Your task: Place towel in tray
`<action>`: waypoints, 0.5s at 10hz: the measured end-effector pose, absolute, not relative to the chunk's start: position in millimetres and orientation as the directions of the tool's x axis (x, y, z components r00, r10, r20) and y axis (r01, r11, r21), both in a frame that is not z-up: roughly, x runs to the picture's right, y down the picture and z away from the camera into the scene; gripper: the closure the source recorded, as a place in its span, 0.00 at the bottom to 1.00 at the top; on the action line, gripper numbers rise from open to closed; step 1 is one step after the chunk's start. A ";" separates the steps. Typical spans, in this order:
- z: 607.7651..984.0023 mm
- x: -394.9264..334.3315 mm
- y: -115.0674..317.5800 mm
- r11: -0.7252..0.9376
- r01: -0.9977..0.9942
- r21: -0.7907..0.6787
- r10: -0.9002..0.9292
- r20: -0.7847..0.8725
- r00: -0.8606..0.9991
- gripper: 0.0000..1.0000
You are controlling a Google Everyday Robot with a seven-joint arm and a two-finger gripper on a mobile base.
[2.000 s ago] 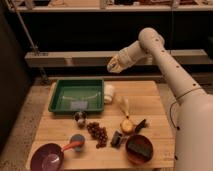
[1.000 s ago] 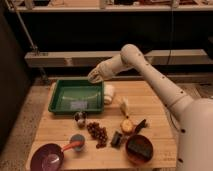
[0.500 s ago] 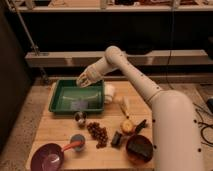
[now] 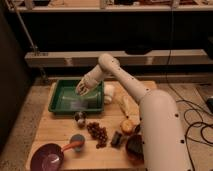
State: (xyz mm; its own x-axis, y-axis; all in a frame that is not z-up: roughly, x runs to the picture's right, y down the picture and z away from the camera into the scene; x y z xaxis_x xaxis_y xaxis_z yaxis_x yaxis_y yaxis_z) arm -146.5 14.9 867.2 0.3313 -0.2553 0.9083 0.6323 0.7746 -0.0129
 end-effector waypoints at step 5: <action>903.8 -144.5 19.2 0.809 0.588 -0.007 -0.354 0.793 0.496 0.38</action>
